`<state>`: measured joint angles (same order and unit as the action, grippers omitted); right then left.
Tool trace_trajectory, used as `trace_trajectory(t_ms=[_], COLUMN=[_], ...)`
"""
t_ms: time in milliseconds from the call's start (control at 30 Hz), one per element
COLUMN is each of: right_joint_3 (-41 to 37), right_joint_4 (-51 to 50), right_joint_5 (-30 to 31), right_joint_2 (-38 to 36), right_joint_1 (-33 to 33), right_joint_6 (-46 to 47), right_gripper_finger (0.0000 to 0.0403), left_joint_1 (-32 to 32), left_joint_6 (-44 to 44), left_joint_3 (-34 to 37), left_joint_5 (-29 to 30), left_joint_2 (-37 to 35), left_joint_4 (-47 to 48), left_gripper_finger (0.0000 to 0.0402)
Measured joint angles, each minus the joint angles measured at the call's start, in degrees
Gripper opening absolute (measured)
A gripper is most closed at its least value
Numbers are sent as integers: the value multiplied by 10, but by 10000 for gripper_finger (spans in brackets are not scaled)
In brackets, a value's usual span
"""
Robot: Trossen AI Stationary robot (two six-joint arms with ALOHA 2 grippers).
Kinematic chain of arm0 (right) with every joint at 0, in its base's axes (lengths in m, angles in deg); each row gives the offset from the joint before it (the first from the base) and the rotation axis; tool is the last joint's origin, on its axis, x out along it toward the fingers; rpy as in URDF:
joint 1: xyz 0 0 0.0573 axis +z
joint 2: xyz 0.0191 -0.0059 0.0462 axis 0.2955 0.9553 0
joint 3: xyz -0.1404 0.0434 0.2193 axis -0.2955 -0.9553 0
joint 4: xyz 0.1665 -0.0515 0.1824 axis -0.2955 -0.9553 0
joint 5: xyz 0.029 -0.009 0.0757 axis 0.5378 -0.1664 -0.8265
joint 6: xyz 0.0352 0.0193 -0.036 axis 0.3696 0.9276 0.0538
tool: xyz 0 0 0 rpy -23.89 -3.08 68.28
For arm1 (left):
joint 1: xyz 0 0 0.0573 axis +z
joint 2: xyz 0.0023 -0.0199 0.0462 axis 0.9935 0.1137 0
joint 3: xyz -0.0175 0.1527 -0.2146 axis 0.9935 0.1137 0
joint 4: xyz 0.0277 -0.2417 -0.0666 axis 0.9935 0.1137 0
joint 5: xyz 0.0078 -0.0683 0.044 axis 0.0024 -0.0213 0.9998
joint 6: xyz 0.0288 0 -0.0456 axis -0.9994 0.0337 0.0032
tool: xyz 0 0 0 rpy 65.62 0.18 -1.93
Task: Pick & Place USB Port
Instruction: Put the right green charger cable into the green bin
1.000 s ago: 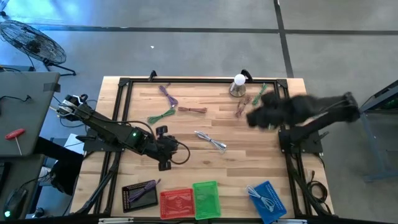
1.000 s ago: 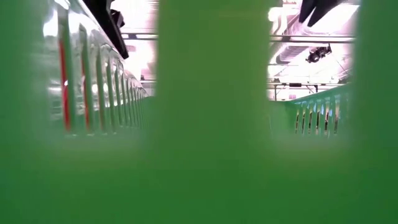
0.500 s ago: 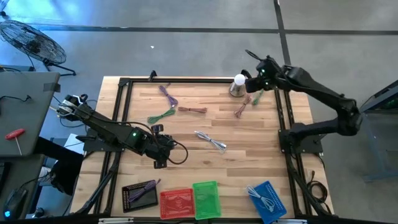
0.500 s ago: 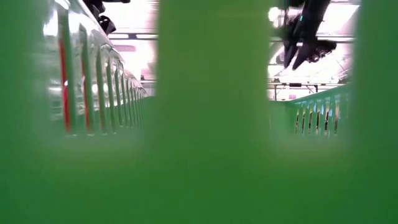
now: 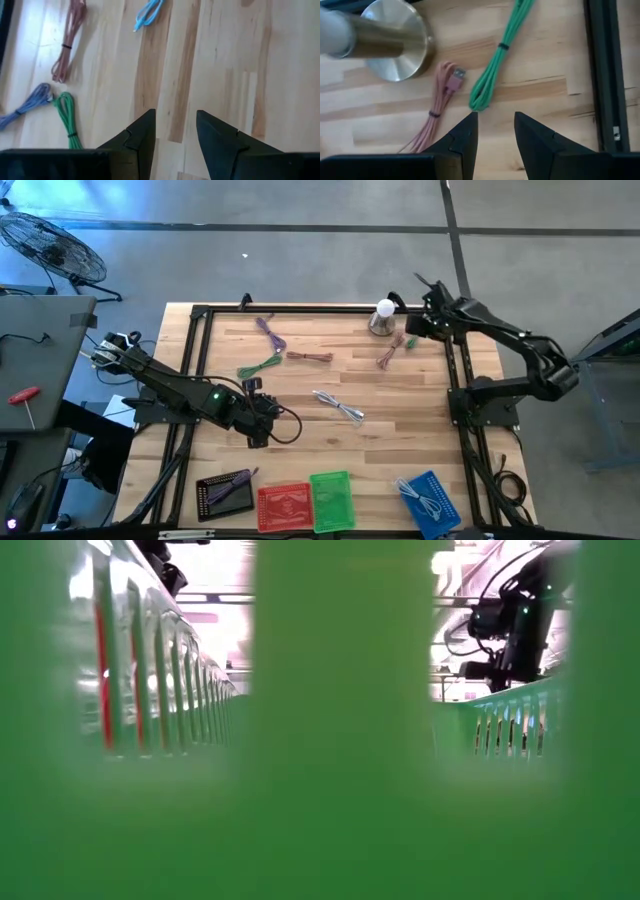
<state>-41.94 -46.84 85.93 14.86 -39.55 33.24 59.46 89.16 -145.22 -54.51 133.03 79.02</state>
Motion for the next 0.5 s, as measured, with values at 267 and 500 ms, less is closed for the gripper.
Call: trace_trajectory(t_ms=[267, 500], right_joint_3=[-9, 9], right_joint_4=[36, 60], right_joint_5=[-30, -48], right_joint_2=[37, 119], right_joint_1=[-19, -19], right_joint_6=[15, 15], right_gripper_finger=[119, 118], left_joint_1=[0, 0], left_joint_6=[3, 11], left_joint_3=[0, 0], left_joint_5=[7, 6], left_joint_2=[0, 0], left_joint_4=[-3, -2], left_gripper_finger=[136, 136])
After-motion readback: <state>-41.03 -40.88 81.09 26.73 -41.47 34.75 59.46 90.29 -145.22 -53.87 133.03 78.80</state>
